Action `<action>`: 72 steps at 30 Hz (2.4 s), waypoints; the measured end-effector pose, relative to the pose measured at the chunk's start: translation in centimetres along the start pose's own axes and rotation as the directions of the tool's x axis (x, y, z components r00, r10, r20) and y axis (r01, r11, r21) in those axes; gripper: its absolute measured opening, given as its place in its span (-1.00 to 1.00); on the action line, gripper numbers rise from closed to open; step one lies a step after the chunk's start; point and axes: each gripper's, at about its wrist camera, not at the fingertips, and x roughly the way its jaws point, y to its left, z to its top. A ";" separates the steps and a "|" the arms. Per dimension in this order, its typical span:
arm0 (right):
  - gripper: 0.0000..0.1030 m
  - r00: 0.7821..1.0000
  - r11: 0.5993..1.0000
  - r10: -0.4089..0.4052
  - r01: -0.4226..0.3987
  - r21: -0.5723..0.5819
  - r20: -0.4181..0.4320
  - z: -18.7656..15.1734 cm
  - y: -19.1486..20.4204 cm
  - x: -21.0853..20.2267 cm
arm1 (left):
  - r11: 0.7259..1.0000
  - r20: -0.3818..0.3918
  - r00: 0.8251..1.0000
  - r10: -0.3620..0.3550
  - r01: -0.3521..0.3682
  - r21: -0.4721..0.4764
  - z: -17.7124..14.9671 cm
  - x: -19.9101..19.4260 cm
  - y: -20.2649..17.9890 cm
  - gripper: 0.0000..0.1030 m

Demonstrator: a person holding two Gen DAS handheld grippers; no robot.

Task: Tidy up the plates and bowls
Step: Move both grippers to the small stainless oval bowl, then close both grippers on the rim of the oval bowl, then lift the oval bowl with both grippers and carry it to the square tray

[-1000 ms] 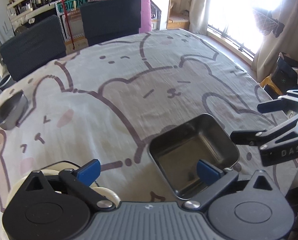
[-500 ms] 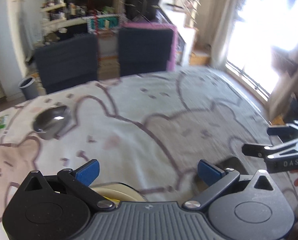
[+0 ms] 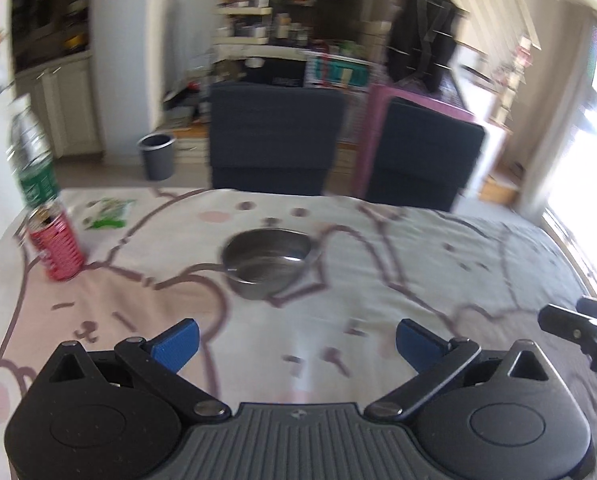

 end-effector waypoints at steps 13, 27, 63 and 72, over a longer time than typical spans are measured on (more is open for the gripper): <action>0.68 0.987 0.994 0.099 -0.104 -0.036 -0.130 6.2 8.3 13.8 | 0.975 0.021 0.999 0.045 -0.039 -0.217 2.8 7.8 5.8 0.55; -0.01 0.952 0.991 0.125 -0.136 -0.019 -0.281 9.1 11.9 25.7 | 0.945 -0.055 0.998 -0.017 -0.002 -0.326 3.1 13.1 8.4 0.11; -0.73 0.991 0.998 0.048 -0.054 -0.042 -0.122 5.0 9.5 8.9 | 0.974 -0.024 0.986 -0.162 0.156 -0.163 2.4 2.2 -1.0 -0.88; -0.73 0.997 0.999 0.002 0.002 0.045 -0.083 2.0 3.8 0.0 | 0.965 -0.021 0.965 -0.260 0.259 -0.045 -0.5 -2.9 -7.2 -0.88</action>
